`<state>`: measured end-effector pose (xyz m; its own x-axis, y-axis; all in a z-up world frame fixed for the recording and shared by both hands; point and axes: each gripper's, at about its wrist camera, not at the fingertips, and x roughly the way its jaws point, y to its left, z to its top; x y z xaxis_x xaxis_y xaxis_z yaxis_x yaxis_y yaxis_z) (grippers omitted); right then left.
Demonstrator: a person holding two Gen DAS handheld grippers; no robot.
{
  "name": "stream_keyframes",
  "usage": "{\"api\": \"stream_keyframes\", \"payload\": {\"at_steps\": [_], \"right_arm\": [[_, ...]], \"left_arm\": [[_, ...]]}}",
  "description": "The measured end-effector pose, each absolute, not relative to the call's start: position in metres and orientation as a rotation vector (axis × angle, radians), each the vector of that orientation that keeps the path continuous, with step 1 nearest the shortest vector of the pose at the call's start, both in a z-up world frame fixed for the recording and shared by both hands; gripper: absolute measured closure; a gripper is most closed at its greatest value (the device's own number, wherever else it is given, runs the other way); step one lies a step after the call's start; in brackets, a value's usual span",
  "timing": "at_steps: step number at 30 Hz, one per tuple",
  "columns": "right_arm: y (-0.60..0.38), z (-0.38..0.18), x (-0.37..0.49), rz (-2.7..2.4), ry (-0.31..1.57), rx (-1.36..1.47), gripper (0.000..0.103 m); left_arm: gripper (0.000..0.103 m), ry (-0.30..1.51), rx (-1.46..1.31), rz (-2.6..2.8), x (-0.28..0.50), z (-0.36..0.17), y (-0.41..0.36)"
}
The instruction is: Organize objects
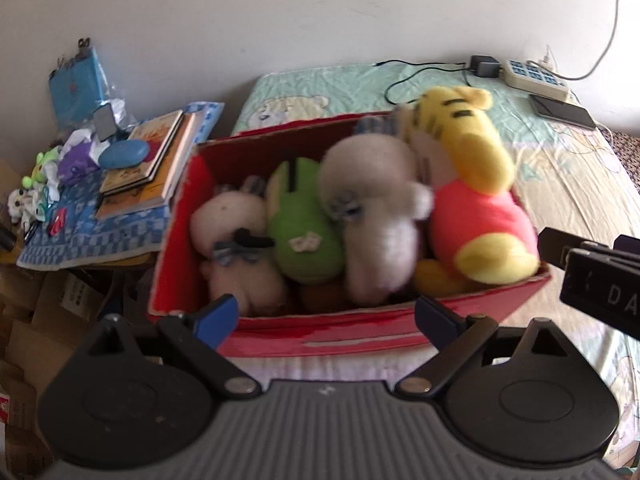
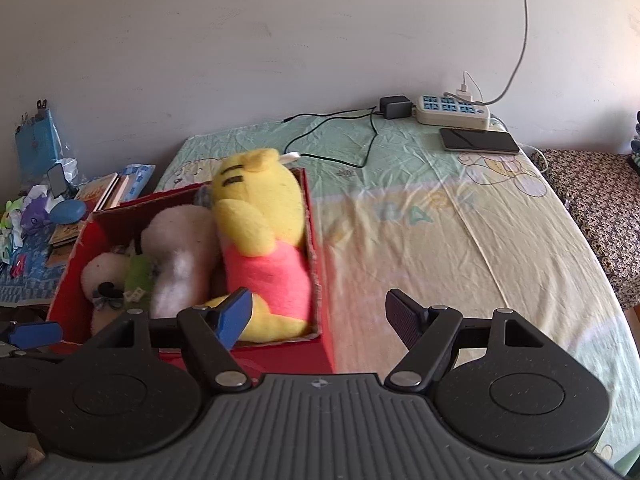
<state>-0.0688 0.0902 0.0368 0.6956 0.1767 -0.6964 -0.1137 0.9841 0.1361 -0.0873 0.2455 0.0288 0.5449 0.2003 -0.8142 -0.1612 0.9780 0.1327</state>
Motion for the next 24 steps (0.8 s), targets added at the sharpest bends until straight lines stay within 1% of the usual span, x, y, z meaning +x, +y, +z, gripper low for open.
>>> {"api": "stream_keyframes", "payload": {"at_steps": [2,12,24], "right_arm": [[0.098,0.038,-0.069,0.169,0.783,0.087,0.027],[0.124,0.041,-0.067,0.146,0.757,0.105,0.027],[0.138,0.036,-0.071,0.084,0.755,0.112,0.027]], "left_arm": [[0.004,0.97,0.043,0.221,-0.087,0.029,0.254],[0.003,0.964,0.054,0.22,-0.079,0.03,0.291],[0.003,0.962,0.076,0.186,-0.076,0.024,0.311]]}}
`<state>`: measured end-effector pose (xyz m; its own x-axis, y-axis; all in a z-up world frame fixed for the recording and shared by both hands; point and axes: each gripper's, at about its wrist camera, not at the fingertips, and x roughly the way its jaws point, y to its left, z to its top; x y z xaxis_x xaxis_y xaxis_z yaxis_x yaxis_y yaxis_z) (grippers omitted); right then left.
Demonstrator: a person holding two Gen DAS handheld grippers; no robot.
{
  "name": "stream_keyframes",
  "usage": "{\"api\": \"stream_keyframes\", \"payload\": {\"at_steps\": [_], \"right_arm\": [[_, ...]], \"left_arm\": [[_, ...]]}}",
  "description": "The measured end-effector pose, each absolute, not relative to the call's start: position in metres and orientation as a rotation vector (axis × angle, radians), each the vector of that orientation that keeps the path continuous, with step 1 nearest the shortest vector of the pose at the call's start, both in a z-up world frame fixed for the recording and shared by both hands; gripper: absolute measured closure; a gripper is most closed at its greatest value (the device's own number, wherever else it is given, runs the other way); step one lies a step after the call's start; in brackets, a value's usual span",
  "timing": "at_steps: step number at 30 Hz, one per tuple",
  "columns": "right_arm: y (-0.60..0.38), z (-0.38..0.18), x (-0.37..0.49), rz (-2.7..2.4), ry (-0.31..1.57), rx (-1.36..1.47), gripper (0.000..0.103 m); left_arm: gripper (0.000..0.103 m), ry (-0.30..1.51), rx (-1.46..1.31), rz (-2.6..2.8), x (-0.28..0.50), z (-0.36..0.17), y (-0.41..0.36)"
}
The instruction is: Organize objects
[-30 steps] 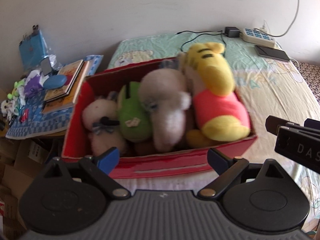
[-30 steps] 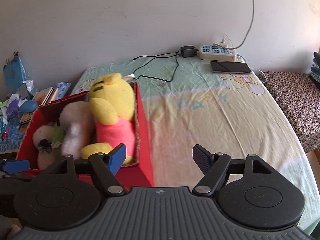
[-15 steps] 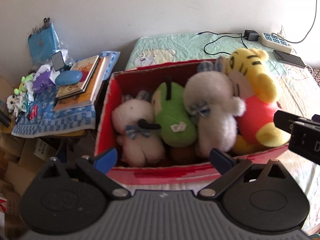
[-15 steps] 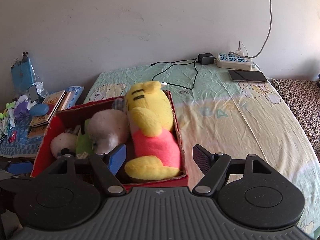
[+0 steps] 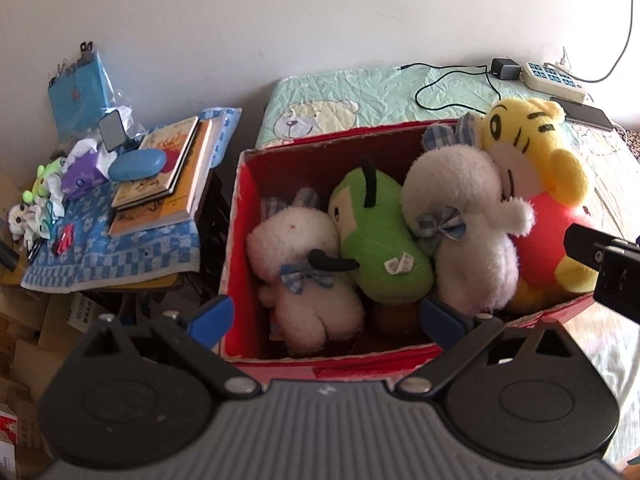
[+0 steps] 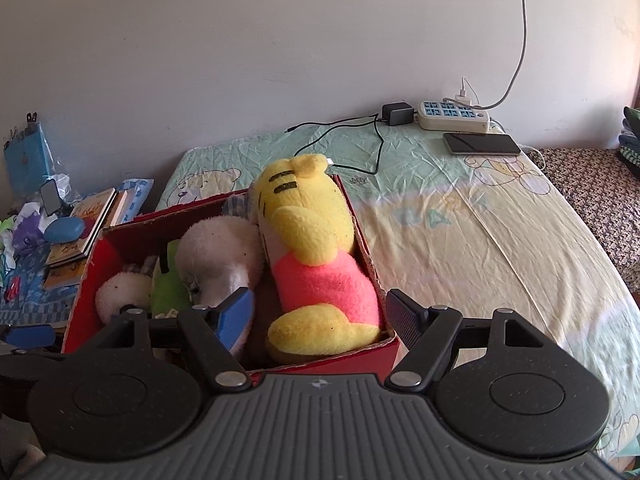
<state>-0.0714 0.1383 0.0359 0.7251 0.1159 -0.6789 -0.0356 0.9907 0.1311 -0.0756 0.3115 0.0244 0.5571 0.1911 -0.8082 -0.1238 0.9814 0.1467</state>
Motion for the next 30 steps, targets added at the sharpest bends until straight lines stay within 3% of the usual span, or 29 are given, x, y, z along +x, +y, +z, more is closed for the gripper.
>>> {"api": "stream_keyframes", "payload": {"at_steps": [30], "right_arm": [[0.1458,0.0323,-0.0654,0.148,0.771,0.083,0.027]], "left_arm": [[0.003,0.976,0.042,0.22,-0.0793,0.022,0.3163]]}}
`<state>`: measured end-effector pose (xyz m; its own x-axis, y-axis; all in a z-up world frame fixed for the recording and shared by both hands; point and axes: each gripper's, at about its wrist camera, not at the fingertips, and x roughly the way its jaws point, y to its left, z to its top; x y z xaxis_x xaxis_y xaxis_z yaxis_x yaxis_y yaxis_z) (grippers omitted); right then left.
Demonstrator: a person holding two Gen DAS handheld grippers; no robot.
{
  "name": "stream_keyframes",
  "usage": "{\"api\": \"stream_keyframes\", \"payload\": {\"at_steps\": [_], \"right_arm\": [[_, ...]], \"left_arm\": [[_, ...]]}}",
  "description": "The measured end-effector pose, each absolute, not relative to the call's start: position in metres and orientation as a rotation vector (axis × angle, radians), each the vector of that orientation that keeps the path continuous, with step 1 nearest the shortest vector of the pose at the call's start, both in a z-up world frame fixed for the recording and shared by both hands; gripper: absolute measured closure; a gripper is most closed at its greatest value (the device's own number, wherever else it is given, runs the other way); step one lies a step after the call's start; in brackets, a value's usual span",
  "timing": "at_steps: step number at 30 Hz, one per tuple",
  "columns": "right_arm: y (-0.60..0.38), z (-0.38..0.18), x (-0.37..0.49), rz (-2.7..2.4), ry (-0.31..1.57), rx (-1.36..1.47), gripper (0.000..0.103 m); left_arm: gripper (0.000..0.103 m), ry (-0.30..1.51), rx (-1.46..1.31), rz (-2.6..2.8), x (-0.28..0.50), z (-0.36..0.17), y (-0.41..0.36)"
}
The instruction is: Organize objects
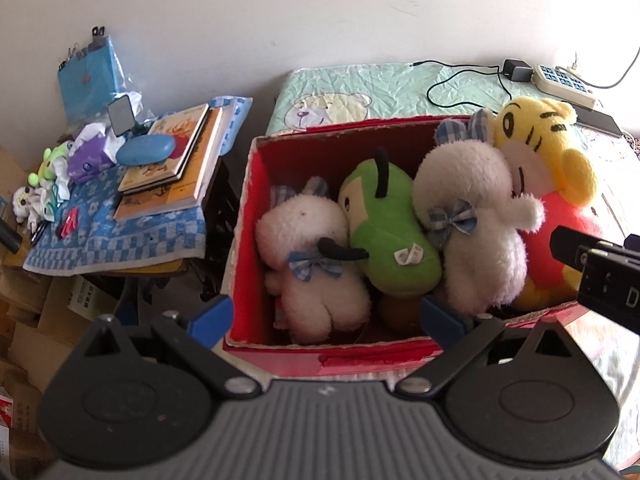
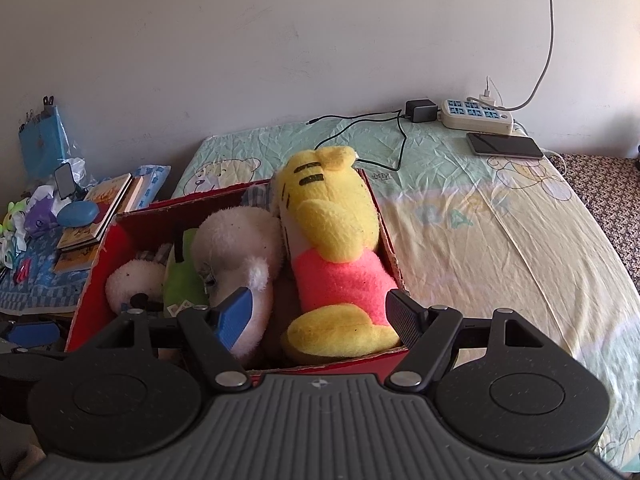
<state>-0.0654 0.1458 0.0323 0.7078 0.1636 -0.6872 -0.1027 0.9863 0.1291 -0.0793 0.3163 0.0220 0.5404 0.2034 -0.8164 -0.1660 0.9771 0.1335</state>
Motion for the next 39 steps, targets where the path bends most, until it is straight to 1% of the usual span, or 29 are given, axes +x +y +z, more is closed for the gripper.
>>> {"api": "stream_keyframes", "payload": {"at_steps": [39], "right_arm": [[0.151,0.028,-0.051,0.123,0.79,0.08,0.026]], "left_arm": [[0.003,0.99,0.003,0.165,-0.066,0.015,0.325]]}}
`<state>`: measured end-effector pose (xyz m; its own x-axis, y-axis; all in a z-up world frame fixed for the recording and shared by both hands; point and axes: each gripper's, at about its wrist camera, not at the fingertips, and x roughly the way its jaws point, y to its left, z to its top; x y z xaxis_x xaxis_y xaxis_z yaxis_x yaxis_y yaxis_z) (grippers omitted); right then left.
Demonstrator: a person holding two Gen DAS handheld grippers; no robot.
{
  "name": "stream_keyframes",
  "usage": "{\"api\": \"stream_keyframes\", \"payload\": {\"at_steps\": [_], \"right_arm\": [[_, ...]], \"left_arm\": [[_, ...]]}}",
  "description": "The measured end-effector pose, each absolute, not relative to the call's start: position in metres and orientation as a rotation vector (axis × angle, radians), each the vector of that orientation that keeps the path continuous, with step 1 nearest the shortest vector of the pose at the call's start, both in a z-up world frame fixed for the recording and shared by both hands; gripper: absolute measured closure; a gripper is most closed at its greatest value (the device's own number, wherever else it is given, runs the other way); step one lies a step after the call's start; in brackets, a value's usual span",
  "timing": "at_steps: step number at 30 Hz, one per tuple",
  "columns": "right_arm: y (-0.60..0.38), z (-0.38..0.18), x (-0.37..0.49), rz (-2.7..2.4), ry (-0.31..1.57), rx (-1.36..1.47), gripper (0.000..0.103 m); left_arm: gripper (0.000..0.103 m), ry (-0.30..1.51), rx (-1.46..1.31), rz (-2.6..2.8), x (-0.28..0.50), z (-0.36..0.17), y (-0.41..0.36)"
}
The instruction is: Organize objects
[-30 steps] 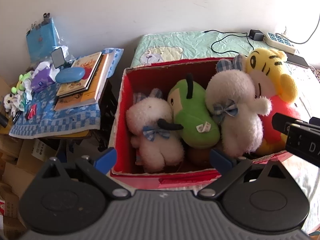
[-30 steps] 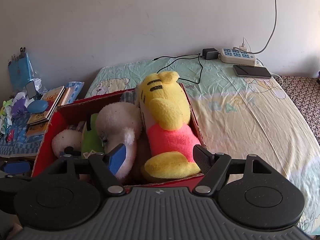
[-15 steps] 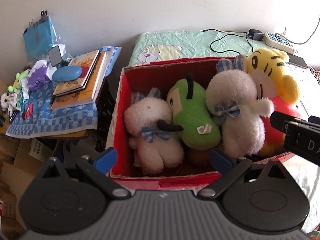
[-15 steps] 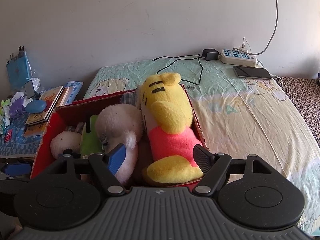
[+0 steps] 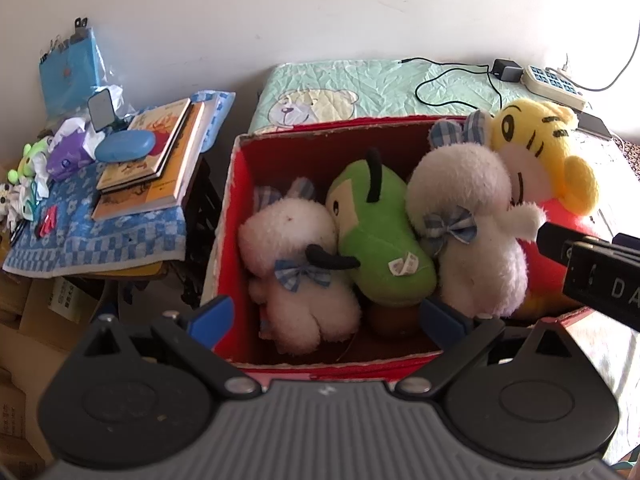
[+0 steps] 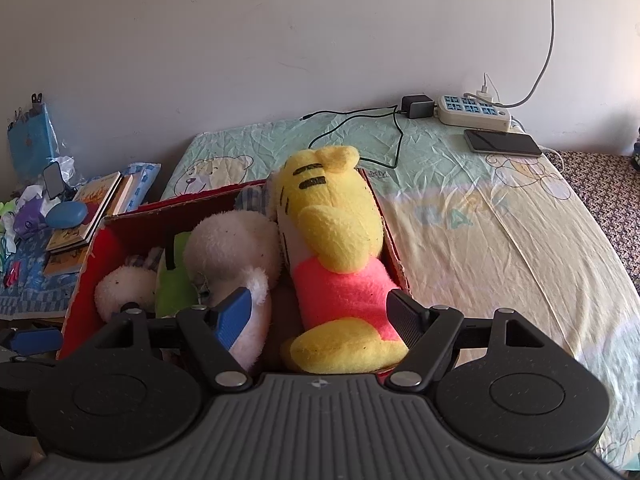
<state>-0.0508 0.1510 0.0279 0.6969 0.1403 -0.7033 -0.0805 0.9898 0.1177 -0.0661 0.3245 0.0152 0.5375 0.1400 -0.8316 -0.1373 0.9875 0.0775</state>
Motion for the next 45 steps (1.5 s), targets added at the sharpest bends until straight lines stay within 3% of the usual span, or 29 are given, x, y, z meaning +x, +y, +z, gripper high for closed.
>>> {"api": "stream_keyframes", "payload": {"at_steps": [45], "right_arm": [[0.143,0.023,-0.059,0.124,0.792,0.117,0.026]], "left_arm": [[0.003,0.975,0.038,0.173,-0.072,0.014,0.315]]}}
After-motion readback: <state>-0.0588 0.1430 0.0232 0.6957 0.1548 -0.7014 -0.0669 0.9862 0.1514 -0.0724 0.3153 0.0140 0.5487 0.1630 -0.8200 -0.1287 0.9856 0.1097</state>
